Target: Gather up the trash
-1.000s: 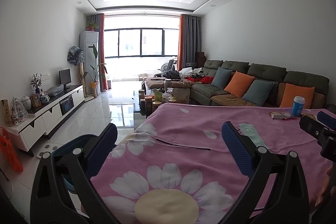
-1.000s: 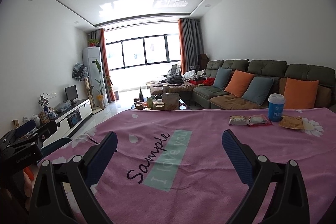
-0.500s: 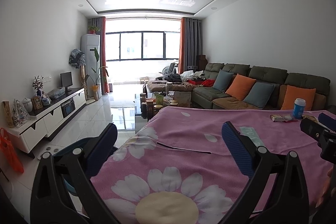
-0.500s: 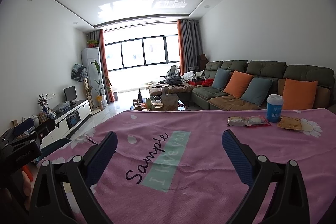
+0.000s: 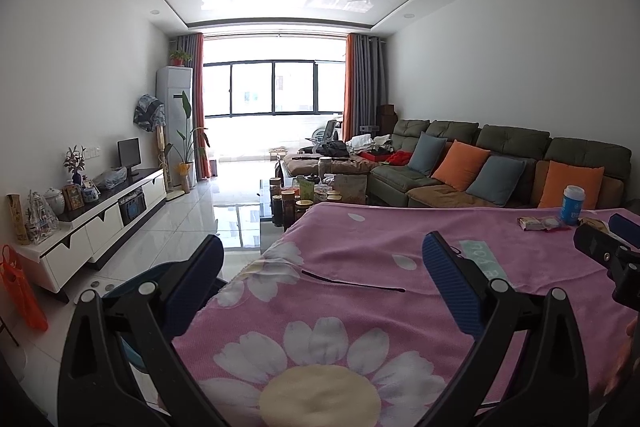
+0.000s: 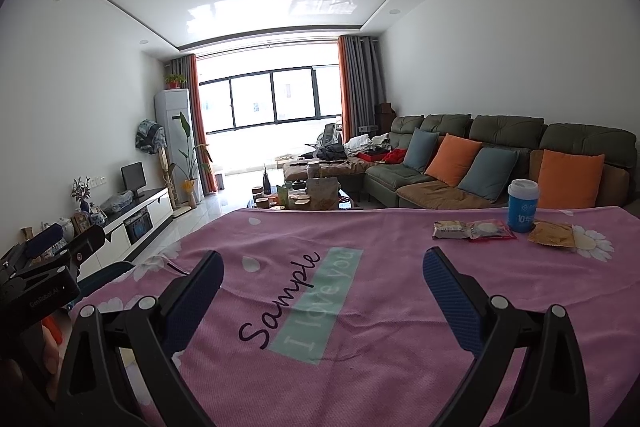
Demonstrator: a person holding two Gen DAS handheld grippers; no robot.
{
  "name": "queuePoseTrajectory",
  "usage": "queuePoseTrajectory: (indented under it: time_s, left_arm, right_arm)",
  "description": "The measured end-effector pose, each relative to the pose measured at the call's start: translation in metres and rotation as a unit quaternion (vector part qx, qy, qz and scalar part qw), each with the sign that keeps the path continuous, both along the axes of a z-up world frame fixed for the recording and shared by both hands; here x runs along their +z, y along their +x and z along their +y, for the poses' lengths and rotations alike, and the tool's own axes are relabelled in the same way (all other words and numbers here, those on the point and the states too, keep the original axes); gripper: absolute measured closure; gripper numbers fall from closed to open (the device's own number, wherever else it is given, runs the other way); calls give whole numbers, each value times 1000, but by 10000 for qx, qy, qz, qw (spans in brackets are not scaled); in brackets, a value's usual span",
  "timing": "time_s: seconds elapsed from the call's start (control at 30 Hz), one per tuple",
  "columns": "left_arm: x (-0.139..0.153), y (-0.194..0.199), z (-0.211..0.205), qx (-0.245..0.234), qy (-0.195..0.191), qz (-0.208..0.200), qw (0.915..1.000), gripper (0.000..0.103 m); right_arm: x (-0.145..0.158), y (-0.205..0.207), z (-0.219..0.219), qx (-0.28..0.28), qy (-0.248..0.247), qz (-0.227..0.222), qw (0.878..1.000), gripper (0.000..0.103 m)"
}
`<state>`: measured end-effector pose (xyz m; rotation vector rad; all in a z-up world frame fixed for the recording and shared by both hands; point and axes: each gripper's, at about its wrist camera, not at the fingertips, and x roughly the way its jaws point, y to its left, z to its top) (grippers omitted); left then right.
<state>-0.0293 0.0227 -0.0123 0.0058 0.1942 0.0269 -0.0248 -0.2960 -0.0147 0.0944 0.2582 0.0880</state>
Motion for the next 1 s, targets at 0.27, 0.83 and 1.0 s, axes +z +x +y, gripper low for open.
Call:
queuePoseTrajectory:
  time_s: [0.27, 0.83, 1.0]
  left_arm:
    - [0, 0, 1, 9, 0, -11, 10000, 5]
    - [1, 0, 1, 16, 34, -70, 10000, 5]
    - [2, 0, 0, -6, 36, -63, 10000, 5]
  right_arm:
    - [-1, 2, 0, -9, 10, 8, 10000, 7]
    - [-2, 2, -2, -53, 23, -3, 10000, 7]
    - [-2, 2, -2, -51, 32, -12, 10000, 7]
